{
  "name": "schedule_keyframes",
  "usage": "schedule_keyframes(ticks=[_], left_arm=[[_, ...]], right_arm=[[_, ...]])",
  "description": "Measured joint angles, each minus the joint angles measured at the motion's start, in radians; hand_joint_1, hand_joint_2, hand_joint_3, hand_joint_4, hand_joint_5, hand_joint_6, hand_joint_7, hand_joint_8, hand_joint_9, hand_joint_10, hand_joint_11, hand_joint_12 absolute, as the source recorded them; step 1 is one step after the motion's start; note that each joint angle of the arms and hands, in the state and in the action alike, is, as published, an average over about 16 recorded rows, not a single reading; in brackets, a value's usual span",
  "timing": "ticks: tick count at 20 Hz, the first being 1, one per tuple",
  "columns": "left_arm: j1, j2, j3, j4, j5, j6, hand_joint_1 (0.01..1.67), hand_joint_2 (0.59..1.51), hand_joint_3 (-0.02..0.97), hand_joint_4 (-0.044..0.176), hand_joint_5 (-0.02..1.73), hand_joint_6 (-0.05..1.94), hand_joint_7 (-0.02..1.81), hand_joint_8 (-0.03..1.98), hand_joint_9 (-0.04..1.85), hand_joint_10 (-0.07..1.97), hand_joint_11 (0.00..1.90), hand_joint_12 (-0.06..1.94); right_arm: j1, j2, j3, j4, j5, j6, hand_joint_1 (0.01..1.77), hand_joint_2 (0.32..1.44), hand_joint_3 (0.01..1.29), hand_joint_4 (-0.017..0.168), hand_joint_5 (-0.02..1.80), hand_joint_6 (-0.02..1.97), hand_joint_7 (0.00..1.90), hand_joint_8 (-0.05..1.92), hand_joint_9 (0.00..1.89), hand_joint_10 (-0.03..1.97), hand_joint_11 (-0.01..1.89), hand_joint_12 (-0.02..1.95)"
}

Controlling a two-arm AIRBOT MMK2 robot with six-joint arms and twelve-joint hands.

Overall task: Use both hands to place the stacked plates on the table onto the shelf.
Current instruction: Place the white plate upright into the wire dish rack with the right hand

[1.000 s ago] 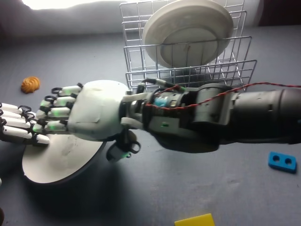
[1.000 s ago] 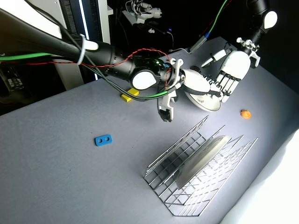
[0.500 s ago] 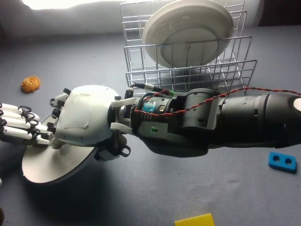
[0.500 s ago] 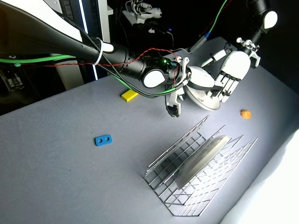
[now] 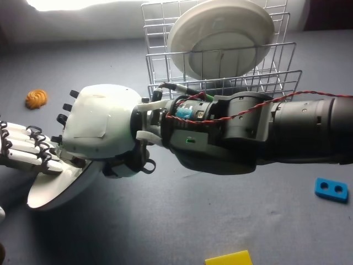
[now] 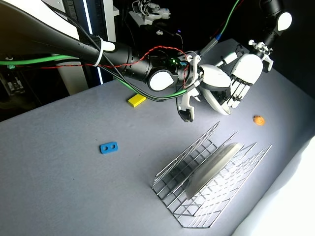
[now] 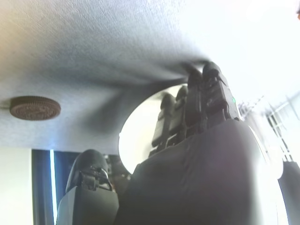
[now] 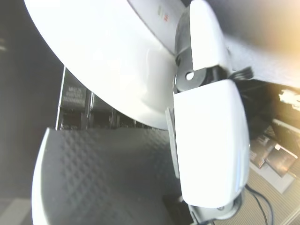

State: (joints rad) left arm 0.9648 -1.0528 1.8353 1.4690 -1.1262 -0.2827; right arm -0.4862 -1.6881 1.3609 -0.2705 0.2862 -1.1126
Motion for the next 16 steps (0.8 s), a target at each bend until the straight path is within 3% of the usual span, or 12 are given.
schedule_keyframes(ticks=[8,16], left_arm=[[-0.158,0.021,0.033,0.035,-0.02,-0.044,0.01,1.141,0.013,0.0,0.15,0.0,0.11,0.0,0.08,0.02,0.02,0.16],[-0.323,0.068,0.039,0.068,-0.035,-0.081,0.02,1.141,0.013,-0.002,0.16,0.01,0.12,0.01,0.08,0.02,0.02,0.16]], right_arm=[[0.01,0.057,-0.066,0.001,0.002,-0.003,1.26,1.0,0.02,-0.005,0.84,0.72,0.96,0.7,1.01,1.04,0.92,1.1],[0.036,0.185,-0.212,0.02,-0.019,-0.004,1.3,1.0,0.01,-0.002,0.88,0.84,1.0,0.77,1.03,1.0,0.94,1.07]])
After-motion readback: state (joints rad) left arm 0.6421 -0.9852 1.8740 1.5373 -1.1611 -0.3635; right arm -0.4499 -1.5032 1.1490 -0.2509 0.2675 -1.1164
